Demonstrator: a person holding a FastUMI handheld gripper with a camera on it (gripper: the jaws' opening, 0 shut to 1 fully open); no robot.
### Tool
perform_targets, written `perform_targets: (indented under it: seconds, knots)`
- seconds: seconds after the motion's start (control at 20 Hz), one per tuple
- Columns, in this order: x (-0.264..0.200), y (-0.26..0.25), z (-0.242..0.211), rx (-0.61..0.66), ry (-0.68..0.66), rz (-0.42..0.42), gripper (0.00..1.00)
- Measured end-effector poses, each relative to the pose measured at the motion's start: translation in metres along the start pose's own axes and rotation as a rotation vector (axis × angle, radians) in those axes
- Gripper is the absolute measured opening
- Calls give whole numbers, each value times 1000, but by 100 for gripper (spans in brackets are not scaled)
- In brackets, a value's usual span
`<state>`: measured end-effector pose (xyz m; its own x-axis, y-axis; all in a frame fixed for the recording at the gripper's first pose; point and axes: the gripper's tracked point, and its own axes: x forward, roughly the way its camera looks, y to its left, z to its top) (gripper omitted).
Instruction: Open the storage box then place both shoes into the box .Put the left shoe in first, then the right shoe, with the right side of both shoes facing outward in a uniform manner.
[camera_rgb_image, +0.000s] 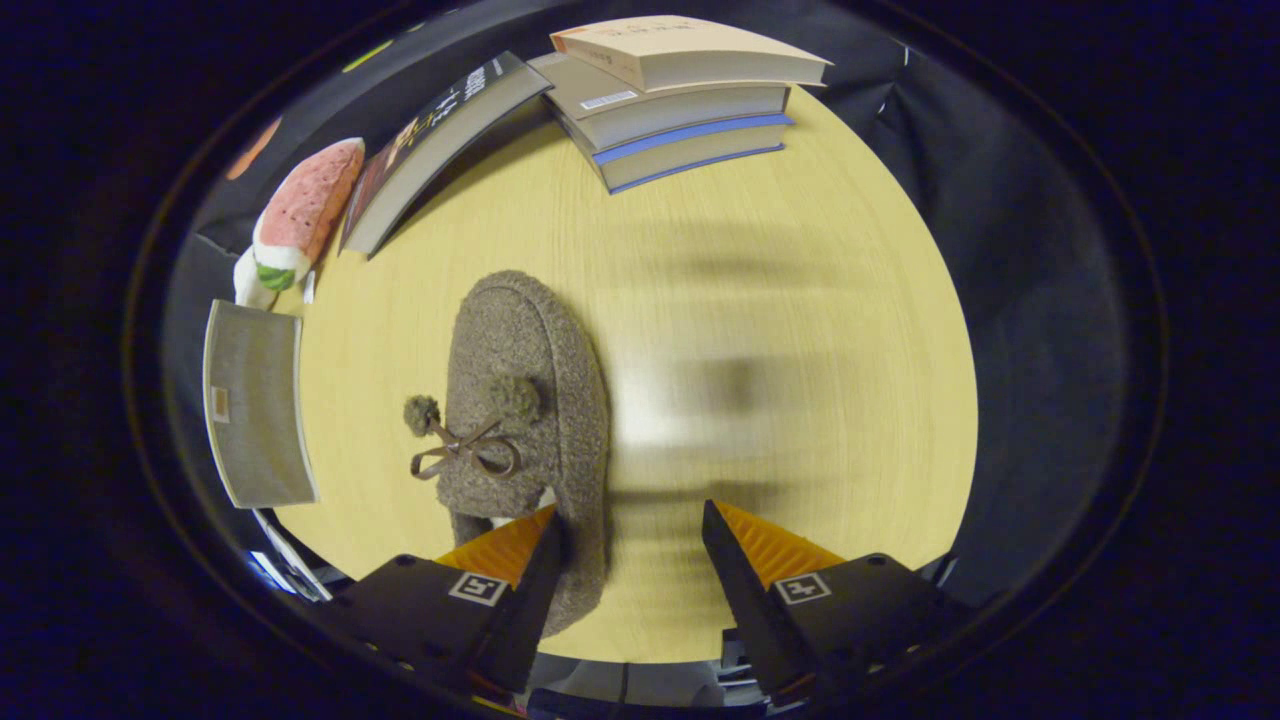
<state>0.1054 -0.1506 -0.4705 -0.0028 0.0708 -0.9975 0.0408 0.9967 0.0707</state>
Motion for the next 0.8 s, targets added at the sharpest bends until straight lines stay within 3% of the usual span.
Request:
perform_targets:
  seconds: [0.3,0.35,0.5,0.55,0.8]
  knots:
    - [13,24,-1,48,14,41,34]
    - [14,24,2,30,1,32,17]
    - [17,24,3,-72,-37,30,13]
    - [14,26,3,-58,-45,47,1]
    - [-5,30,-8,38,-47,74,1]
